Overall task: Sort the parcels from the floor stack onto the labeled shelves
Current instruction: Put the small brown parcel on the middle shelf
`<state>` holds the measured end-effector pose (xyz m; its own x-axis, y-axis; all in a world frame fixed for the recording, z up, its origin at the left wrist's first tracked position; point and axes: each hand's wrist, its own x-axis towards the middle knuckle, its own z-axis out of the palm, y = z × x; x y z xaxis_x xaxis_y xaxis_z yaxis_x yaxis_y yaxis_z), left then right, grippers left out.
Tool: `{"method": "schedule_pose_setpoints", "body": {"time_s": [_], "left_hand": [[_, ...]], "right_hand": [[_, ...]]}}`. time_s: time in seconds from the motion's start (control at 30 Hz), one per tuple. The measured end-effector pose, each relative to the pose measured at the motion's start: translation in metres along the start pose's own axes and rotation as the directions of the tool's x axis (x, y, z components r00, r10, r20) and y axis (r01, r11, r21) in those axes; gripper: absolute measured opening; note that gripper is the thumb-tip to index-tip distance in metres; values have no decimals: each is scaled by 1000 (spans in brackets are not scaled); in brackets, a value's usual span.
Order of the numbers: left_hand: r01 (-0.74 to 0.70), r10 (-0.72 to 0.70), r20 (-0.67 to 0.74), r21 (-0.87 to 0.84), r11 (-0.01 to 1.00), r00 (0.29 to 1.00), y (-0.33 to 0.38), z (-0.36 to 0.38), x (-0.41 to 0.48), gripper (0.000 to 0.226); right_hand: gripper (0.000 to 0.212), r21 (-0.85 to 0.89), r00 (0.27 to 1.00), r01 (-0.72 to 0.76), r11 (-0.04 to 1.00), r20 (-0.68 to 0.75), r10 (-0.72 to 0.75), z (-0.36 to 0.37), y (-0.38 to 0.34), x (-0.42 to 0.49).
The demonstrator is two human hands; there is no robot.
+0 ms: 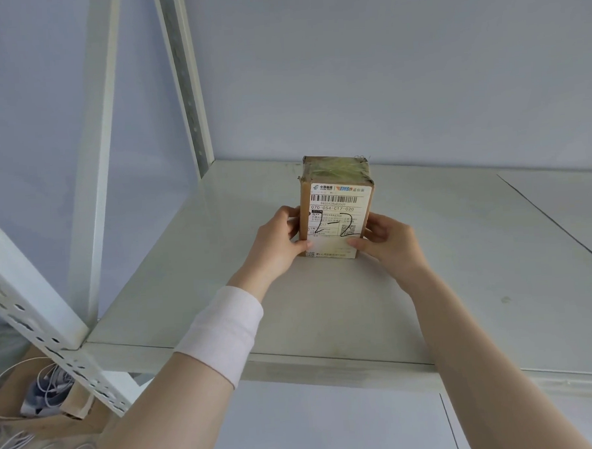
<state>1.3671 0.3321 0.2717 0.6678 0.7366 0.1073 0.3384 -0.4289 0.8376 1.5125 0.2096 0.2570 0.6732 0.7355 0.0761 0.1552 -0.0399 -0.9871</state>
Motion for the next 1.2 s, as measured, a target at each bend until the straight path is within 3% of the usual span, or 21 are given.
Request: {"method": "schedule_pose_setpoints", "body": {"time_s": [0.5, 0.7, 0.83, 1.07, 1.2], "left_hand": [[-4, 4, -6, -8, 1000, 1000, -5, 5, 12, 56], [19, -23, -85, -56, 998, 996, -6, 5, 0, 69], [-4, 5, -176, 4, 1000, 984, -4, 6, -32, 59], [-24, 75, -284, 179, 984, 956, 13, 26, -128, 40], [-26, 106, -316, 249, 968, 943, 24, 41, -193, 37]], "right_hand": [[61, -100, 999, 27, 995, -45, -32, 7, 4, 7], [88, -145, 994, -7, 989, -106, -9, 7, -2, -10], [85, -247, 990, 26, 969, -131, -59, -1, 1, -40], [67, -372, 978, 198, 907, 7, -211, -10, 2, -117], [57, -388, 931, 357, 850, 72, -359, -17, 9, -170]]}}
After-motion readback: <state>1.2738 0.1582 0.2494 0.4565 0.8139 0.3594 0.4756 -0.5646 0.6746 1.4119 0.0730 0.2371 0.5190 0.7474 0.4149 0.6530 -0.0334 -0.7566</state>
